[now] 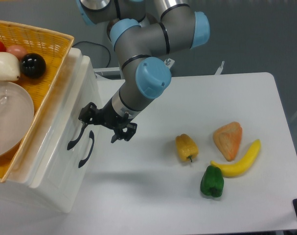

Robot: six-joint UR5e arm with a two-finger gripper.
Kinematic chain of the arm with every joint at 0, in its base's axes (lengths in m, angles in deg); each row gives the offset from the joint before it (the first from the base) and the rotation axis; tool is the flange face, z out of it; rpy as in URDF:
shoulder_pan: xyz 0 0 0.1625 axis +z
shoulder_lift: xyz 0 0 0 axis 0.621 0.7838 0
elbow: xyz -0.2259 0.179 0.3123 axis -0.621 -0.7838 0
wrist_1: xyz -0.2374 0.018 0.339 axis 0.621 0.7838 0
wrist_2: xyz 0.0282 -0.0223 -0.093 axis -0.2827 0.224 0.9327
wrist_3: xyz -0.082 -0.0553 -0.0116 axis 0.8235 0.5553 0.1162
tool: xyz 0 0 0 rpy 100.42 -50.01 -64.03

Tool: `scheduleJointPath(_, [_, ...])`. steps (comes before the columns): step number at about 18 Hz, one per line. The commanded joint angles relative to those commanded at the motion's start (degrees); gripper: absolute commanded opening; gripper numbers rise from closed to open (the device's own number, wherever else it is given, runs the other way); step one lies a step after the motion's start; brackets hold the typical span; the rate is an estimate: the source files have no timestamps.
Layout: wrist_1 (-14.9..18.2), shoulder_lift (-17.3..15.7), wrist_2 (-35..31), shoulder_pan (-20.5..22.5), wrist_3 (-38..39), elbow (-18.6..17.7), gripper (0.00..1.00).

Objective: Slide open the top white drawer

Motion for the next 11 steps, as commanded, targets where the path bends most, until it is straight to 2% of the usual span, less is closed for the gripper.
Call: scheduleJointPath(11, [-0.1, 0.2, 0.0, -0.1, 0.0, -0.4, 1.0])
